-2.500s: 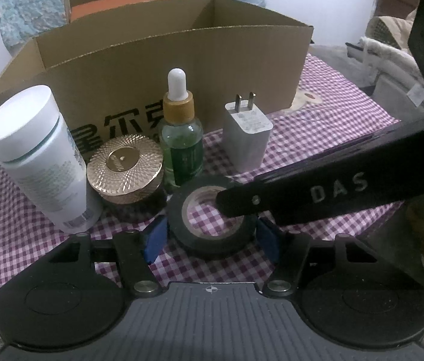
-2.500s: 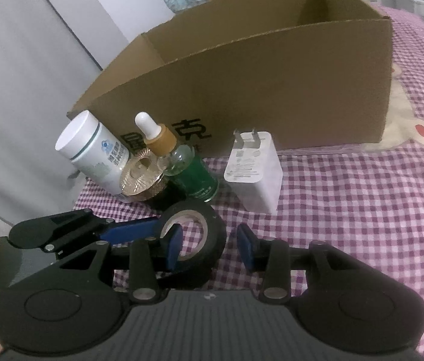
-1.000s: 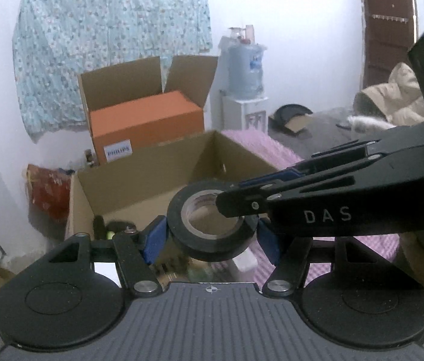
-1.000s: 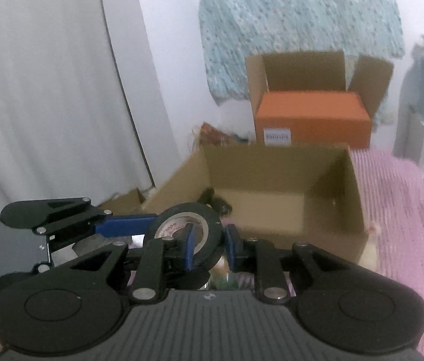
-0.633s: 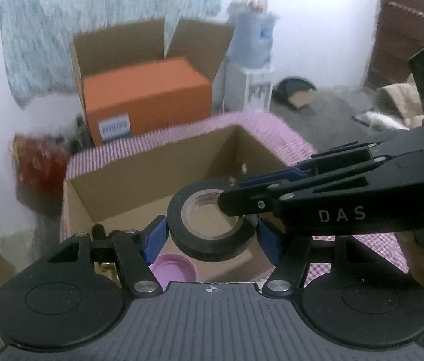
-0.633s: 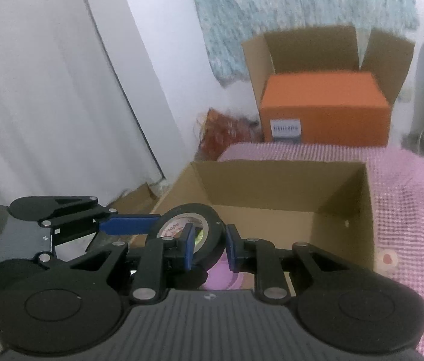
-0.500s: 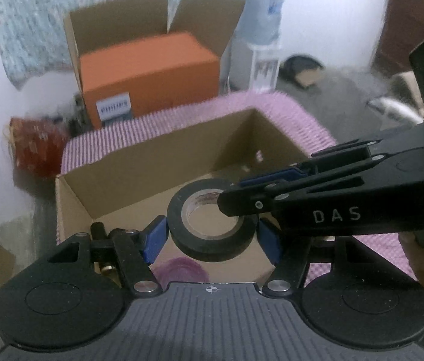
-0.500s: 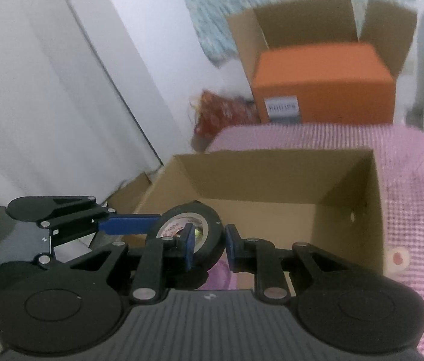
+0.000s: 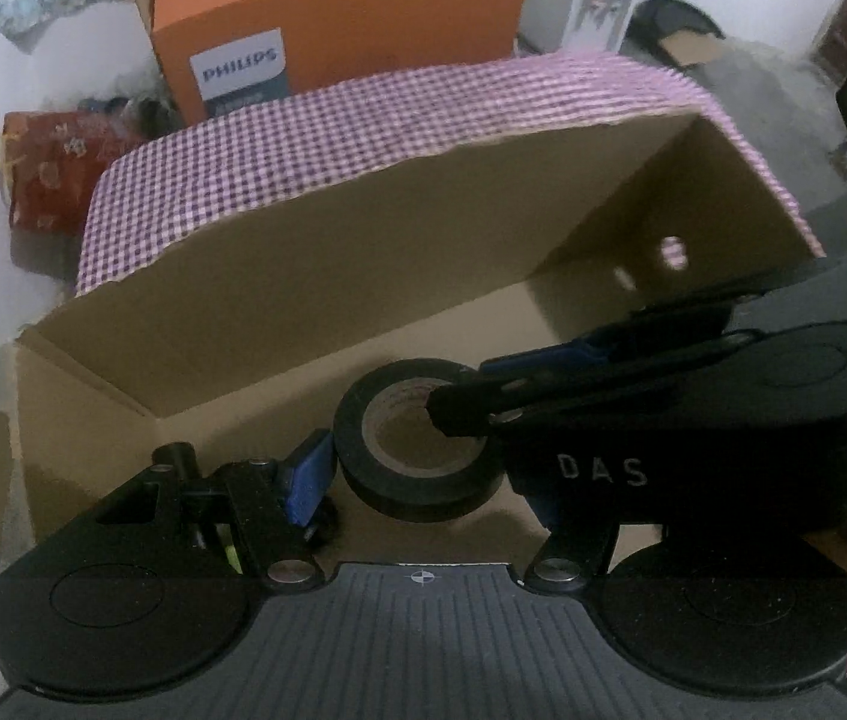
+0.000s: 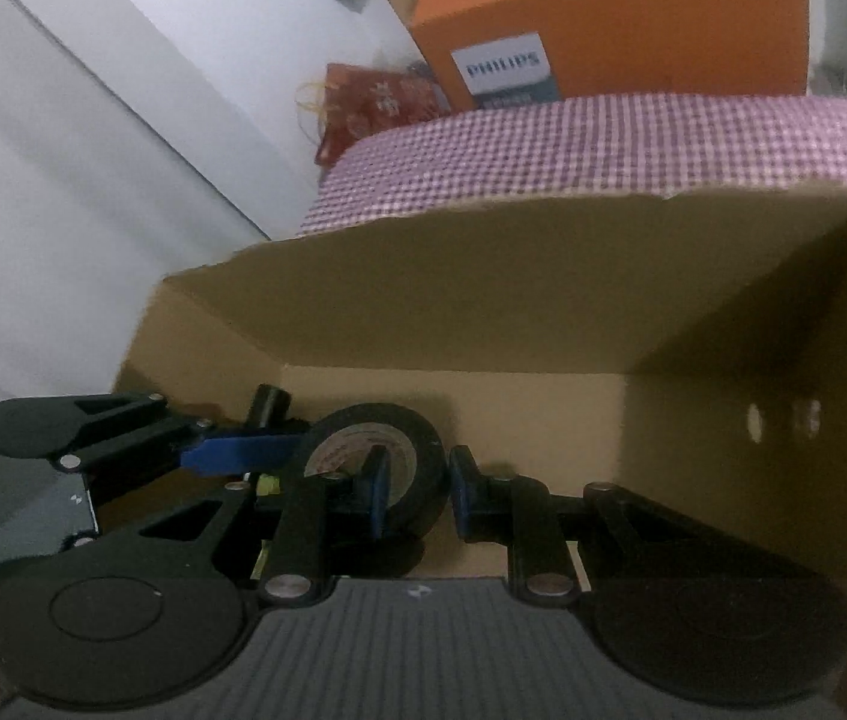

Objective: Organize rigid objects
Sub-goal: 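Carry the tape roll into the box and open the right gripper, then withdraw the right gripper from the box back over the table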

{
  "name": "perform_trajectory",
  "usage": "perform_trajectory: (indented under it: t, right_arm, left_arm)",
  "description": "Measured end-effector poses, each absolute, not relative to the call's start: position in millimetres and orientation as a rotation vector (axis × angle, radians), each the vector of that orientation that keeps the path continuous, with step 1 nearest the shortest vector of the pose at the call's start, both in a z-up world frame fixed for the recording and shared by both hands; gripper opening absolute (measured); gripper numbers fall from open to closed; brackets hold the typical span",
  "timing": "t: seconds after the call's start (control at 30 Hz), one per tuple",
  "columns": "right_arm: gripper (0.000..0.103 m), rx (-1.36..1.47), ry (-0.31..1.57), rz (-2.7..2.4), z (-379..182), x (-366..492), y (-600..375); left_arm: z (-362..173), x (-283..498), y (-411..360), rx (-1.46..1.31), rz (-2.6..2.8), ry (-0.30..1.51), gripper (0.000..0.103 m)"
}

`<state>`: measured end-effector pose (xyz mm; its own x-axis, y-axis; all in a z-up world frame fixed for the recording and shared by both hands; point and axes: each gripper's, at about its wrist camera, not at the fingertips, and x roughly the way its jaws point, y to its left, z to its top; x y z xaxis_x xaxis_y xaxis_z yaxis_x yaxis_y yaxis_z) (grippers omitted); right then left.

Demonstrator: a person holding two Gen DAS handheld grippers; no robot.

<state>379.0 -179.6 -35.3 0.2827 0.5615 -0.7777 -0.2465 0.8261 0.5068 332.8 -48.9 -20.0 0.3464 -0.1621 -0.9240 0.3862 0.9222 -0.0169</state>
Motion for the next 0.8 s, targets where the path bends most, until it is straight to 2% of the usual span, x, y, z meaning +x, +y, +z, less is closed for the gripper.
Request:
perform_trajectory:
  t: [0.13,0.3,0.6,0.63,0.7,0.77,0.8]
  right_arm:
    - [0.025,0.350,1.216,0.547,-49.2,393.2,-176.2]
    - [0.026,0.464,1.236,0.558,-56.0,395.9,-184.7]
    - [0.026,0.629,1.155,0.613,-20.1,373.9,-219.3]
    - [0.027,0.659,1.136,0.627,-13.1,366.9,-225.7]
    - [0.040,0.722,1.078,0.653,2.8,350.2,-241.4]
    - [0.049,0.766,1.008,0.664,18.4,330.4,-257.8]
    - [0.051,0.782,0.963,0.671,29.0,318.0,-267.1]
  left_arm:
    - [-28.4,343.3,-48.2,0.225,-0.329,1.193,0.067]
    - [-25.5,348.5,-44.4,0.189,-0.310,1.181,0.078]
    - [17.4,323.7,-42.3,0.133,-0.332,1.094,0.087]
    - [24.5,316.5,-41.5,0.123,-0.339,1.073,0.089]
    - [42.2,298.4,-38.5,0.094,-0.358,1.022,0.095]
    - [57.0,281.7,-35.5,0.068,-0.373,0.977,0.097]
    - [65.3,270.7,-33.7,0.055,-0.385,0.950,0.098]
